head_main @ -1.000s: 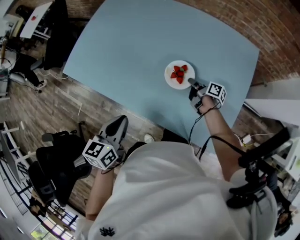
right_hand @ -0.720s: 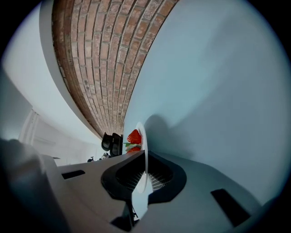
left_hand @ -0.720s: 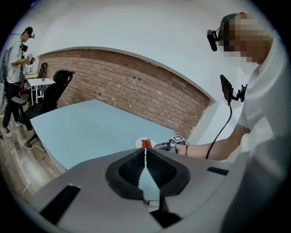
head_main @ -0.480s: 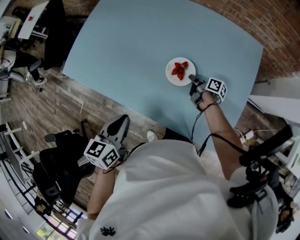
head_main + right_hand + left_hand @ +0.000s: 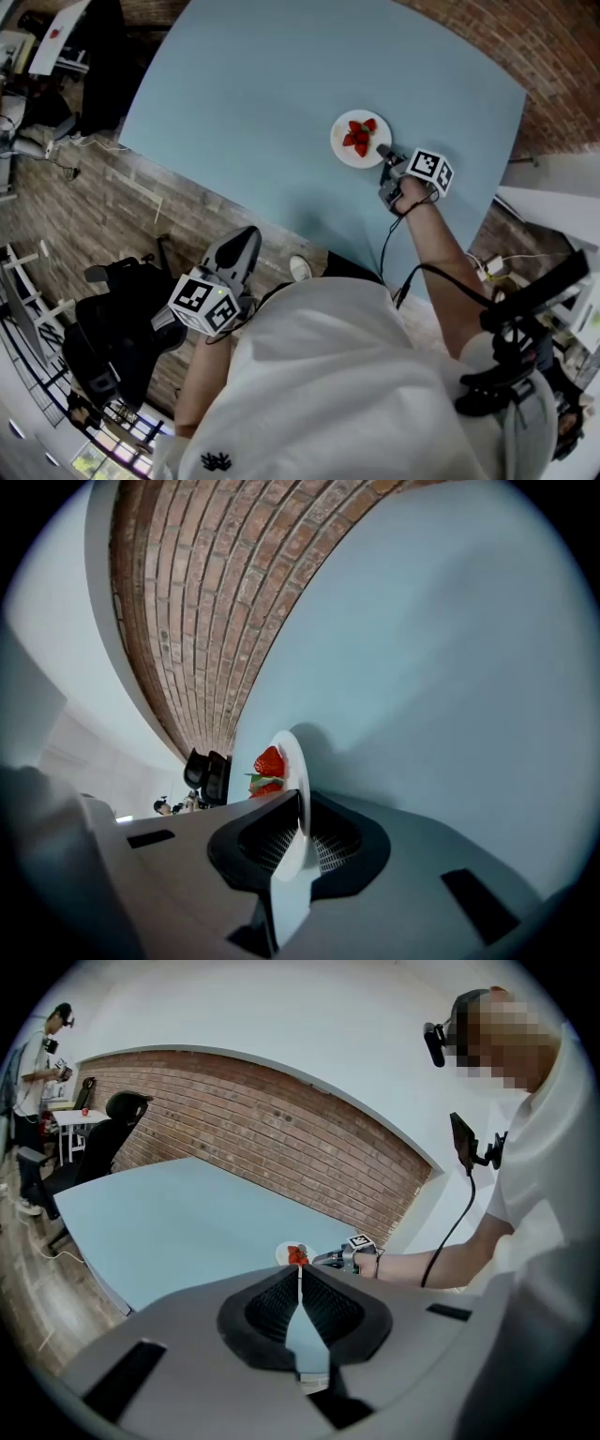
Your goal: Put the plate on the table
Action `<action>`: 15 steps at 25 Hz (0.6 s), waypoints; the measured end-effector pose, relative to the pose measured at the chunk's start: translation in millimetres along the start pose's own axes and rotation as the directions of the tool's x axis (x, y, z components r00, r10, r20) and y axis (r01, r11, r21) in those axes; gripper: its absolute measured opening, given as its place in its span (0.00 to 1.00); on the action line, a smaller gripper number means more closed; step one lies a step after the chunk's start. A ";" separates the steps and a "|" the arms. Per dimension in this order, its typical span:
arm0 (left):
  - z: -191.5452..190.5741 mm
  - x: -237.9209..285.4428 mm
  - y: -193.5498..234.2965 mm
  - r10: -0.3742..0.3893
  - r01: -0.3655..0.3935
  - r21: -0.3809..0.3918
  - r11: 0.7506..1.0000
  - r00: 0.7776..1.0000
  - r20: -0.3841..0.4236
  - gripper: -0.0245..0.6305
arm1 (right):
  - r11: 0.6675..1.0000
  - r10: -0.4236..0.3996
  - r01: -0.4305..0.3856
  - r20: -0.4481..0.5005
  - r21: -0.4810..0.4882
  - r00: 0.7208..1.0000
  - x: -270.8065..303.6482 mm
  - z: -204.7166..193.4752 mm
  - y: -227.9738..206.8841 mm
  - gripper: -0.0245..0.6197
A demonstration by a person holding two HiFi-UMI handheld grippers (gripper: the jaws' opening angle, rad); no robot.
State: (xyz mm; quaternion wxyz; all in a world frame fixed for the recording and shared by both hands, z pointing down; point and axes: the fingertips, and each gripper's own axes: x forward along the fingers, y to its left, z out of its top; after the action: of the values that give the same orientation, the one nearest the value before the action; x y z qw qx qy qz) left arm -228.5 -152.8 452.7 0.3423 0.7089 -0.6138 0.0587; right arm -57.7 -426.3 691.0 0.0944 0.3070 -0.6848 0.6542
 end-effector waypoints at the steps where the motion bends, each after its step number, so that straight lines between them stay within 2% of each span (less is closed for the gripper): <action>1: -1.5 0.1 1.2 -0.002 0.002 -0.002 1.000 1.000 0.005 0.06 | 1.000 -0.013 0.013 0.001 -0.008 1.000 0.3 0.7 -0.5 0.07; 4: -4.2 -0.6 2.1 -0.004 0.004 -0.007 1.000 1.000 0.014 0.06 | 0.999 -0.038 0.038 -0.001 -0.033 0.999 2.0 2.5 -0.6 0.08; 8: -5.3 -3.4 1.3 0.006 -0.006 -0.020 1.000 1.000 0.013 0.06 | 0.994 -0.083 0.082 -0.012 -0.066 0.997 1.3 2.7 1.7 0.14; 15: -8.6 -3.8 3.6 0.004 -0.003 -0.026 1.000 1.000 0.027 0.06 | 0.970 -0.162 0.153 -0.035 -0.188 0.986 2.9 2.1 5.9 0.19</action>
State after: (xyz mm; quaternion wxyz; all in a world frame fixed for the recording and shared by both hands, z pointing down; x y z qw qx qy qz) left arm -229.8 -144.9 458.8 0.3432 0.7041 -0.6203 0.0415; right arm -62.6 -429.3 687.3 0.1912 0.3339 -0.7133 0.5859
